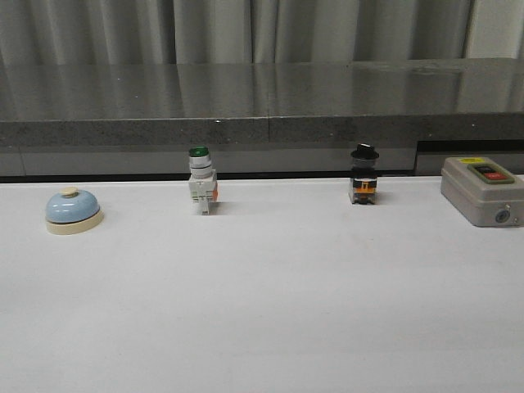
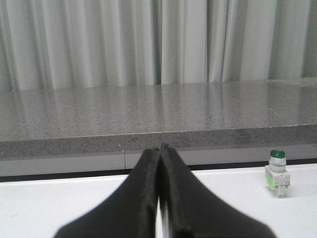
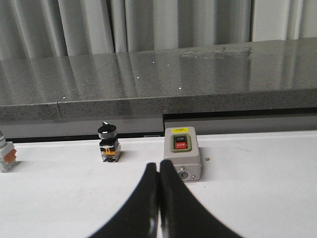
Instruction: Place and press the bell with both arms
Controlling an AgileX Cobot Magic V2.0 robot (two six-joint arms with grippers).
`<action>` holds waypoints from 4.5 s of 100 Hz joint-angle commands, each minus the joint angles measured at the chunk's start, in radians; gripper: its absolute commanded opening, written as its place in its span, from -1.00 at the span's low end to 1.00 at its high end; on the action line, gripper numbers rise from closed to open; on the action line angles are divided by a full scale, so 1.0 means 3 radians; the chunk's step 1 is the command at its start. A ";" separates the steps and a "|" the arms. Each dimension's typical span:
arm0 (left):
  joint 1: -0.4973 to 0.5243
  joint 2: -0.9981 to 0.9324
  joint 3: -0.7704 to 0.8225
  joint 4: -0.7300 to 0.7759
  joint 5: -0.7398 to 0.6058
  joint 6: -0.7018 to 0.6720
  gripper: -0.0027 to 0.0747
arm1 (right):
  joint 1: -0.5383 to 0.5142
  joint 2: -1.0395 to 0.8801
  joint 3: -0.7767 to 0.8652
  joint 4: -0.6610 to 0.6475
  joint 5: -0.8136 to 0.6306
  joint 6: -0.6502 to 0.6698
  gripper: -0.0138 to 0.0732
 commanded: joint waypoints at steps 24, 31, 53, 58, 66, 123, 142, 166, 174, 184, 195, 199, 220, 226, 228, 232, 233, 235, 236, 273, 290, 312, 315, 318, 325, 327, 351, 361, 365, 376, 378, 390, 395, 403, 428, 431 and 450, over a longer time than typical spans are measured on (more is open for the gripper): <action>0.0006 -0.0098 0.0139 -0.0009 -0.0259 -0.0026 -0.98 | -0.0025 -0.0066 -0.0053 0.0002 -0.0241 -0.0022 -0.82; 0.0006 -0.0098 0.0133 -0.0009 -0.0259 -0.0026 -0.98 | -0.0025 -0.0066 -0.0053 0.0002 -0.0241 -0.0022 -0.82; 0.0006 0.0028 -0.0166 -0.0175 0.0304 -0.0026 -0.98 | -0.0025 -0.0066 -0.0053 0.0002 -0.0241 -0.0022 -0.82; 0.0006 0.0118 -0.0285 -0.0175 0.0407 -0.0026 -0.98 | -0.0025 -0.0066 -0.0053 0.0002 -0.0241 -0.0022 -0.82; 0.0006 0.0314 -0.0495 -0.0175 0.0496 -0.0026 -0.98 | -0.0025 -0.0066 -0.0053 0.0002 -0.0241 -0.0022 -0.82; 0.0006 0.2899 -0.2569 -0.0175 0.1823 -0.0026 -0.98 | -0.0025 -0.0066 -0.0053 0.0002 -0.0241 -0.0022 -0.82; 0.0006 0.3528 -0.2950 -0.0179 0.1939 -0.0026 -0.98 | -0.0025 -0.0066 -0.0053 0.0002 -0.0241 -0.0022 -0.82; -0.0001 0.3893 -0.3090 -0.0179 0.1963 -0.0026 -0.90 | -0.0025 -0.0066 -0.0053 0.0002 -0.0241 -0.0022 -0.82; -0.0001 0.3923 -0.3090 -0.0179 0.1963 -0.0020 -0.60 | -0.0025 -0.0066 -0.0053 0.0002 -0.0241 -0.0022 -0.82; -0.0001 0.3936 -0.3090 -0.0179 0.1963 -0.0020 0.16 | -0.0025 -0.0066 -0.0053 0.0002 -0.0241 -0.0022 -0.82; -0.0001 0.3936 -0.3090 -0.0179 0.1934 -0.0020 0.88 | -0.0025 -0.0066 -0.0053 0.0002 -0.0241 -0.0022 -0.82; -0.0001 0.3936 -0.3090 -0.0179 0.1919 -0.0020 0.93 | -0.0025 -0.0066 -0.0053 0.0002 -0.0241 -0.0022 -0.82; -0.0001 0.4092 -0.3194 -0.0183 0.1834 -0.0020 0.70 | -0.0025 -0.0066 -0.0053 0.0002 -0.0241 -0.0022 -0.82; -0.0001 0.4230 -0.3295 -0.0188 0.1840 -0.0020 0.70 | -0.0025 -0.0066 -0.0053 0.0002 -0.0241 -0.0022 -0.82; -0.0001 0.4265 -0.3333 -0.0191 0.1840 -0.0020 0.70 | -0.0025 -0.0066 -0.0053 0.0002 -0.0241 -0.0022 -0.82; -0.0001 0.4376 -0.3410 -0.0196 0.1840 -0.0020 0.70 | -0.0025 -0.0066 -0.0053 0.0002 -0.0241 -0.0022 -0.82; -0.0001 0.4415 -0.3422 -0.0196 0.1840 -0.0020 0.70 | -0.0025 -0.0066 -0.0053 0.0002 -0.0241 -0.0022 -0.82; -0.0001 0.4453 -0.3460 -0.0206 0.1834 -0.0020 0.70 | -0.0025 -0.0066 -0.0053 0.0002 -0.0241 -0.0022 -0.82; -0.0001 0.4492 -0.3472 -0.0206 0.1834 -0.0020 0.70 | -0.0025 -0.0066 -0.0053 0.0002 -0.0241 -0.0022 -0.82; -0.0235 0.5464 -0.4142 -0.0251 0.1810 -0.0020 0.70 | -0.0025 -0.0066 -0.0053 0.0002 -0.0241 -0.0022 -0.82; -0.0311 0.5819 -0.4379 -0.0231 0.1810 -0.0020 0.70 | -0.0025 -0.0066 -0.0053 0.0002 -0.0241 -0.0022 -0.82; -0.0311 0.6113 -0.4512 -0.0186 0.1790 -0.0020 0.70 | -0.0025 -0.0066 -0.0053 0.0002 -0.0241 -0.0022 -0.82; -0.0311 0.6142 -0.4519 -0.0176 0.1783 -0.0020 0.70 | -0.0025 -0.0066 -0.0053 0.0002 -0.0241 -0.0022 -0.82; -0.0311 0.6168 -0.4519 -0.0177 0.1783 -0.0020 0.70 | -0.0025 -0.0066 -0.0053 0.0002 -0.0241 -0.0022 -0.82; -0.0311 0.6239 -0.4526 -0.0177 0.1769 -0.0020 0.70 | -0.0025 -0.0066 -0.0053 0.0002 -0.0241 -0.0022 -0.82; -0.0311 0.6261 -0.4526 -0.0177 0.1767 -0.0020 0.70 | -0.0025 -0.0066 -0.0053 0.0002 -0.0241 -0.0022 -0.82; -0.0311 0.6467 -0.4526 -0.0173 0.1687 -0.0020 0.70 | -0.0025 -0.0066 -0.0053 0.0002 -0.0241 -0.0022 -0.82; -0.0311 0.6543 -0.4526 -0.0173 0.1641 -0.0020 0.70 | -0.0025 -0.0066 -0.0053 0.0002 -0.0241 -0.0022 -0.82; -0.0311 0.6573 -0.4526 -0.0173 0.1634 -0.0020 0.70 | -0.0025 -0.0066 -0.0053 0.0002 -0.0241 -0.0022 -0.82; -0.0311 0.6606 -0.4526 -0.0173 0.1634 -0.0020 0.69 | -0.0025 -0.0066 -0.0053 0.0002 -0.0241 -0.0022 -0.82; -0.0311 0.6606 -0.4526 -0.0173 0.1634 -0.0020 0.68 | -0.0025 -0.0066 -0.0053 0.0002 -0.0241 -0.0022 -0.82; -0.0311 0.6606 -0.4526 -0.0173 0.1634 -0.0020 0.45 | -0.0025 -0.0066 -0.0053 0.0002 -0.0241 -0.0022 -0.82; -0.0311 0.6606 -0.4526 -0.0173 0.1634 -0.0020 0.29 | -0.0025 -0.0066 -0.0053 0.0002 -0.0241 -0.0022 -0.82; -0.0311 0.6606 -0.4526 -0.0173 0.1634 -0.0020 0.00 | -0.0025 -0.0066 -0.0053 0.0002 -0.0241 -0.0022 -0.82; -0.0311 0.6517 -0.4531 -0.0173 0.1734 -0.0020 -0.37 | -0.0025 -0.0066 -0.0053 0.0002 -0.0241 -0.0022 -0.82; -0.0311 0.6478 -0.4531 -0.0181 0.1763 -0.0020 -0.37 | -0.0025 -0.0066 -0.0053 0.0002 -0.0241 -0.0022 -0.82; -0.0435 0.6094 -0.4531 -0.0255 0.2002 -0.0020 -0.37 | -0.0025 -0.0066 -0.0053 0.0002 -0.0241 -0.0022 -0.82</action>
